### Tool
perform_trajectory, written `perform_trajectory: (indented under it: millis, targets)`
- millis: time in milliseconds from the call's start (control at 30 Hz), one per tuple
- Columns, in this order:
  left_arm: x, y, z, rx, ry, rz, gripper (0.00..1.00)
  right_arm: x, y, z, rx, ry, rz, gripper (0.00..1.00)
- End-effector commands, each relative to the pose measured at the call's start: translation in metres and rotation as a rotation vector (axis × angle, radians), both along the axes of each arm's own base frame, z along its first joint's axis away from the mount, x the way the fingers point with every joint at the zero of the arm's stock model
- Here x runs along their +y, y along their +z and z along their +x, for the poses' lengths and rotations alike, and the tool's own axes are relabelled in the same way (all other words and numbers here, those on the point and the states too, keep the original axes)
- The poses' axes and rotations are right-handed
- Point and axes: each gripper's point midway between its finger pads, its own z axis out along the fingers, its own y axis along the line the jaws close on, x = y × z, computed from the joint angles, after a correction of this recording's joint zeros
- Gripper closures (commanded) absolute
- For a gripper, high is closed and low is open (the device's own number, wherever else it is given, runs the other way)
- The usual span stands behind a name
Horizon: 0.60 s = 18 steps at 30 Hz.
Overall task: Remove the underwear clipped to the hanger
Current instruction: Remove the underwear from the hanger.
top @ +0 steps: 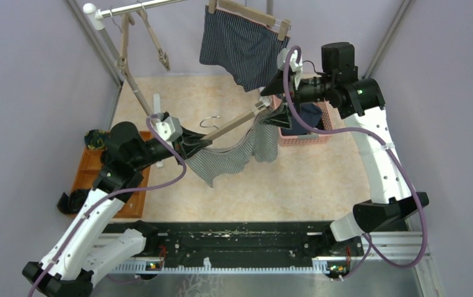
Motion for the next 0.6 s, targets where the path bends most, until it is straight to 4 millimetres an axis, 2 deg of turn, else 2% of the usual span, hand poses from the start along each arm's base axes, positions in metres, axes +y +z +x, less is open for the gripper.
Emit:
perform_trajectory:
  millis: [0,267,567]
  targets:
    - [0.0000,0.0184,-0.0051,-0.038,-0.022,-0.035,1.00,0.0019,0.0100,-0.0009,-0.053,0.030,0.033,0.11]
    - [-0.0060,0.0097,-0.0070,0.021,-0.066,-0.012,1.00,0.0019,0.0119,0.0013,-0.055,0.014,0.039,0.14]
    - [-0.0056,0.0127,-0.0087,0.025,-0.069,-0.013,1.00,0.0021,0.0118,0.0016,-0.055,0.014,0.038,0.17]
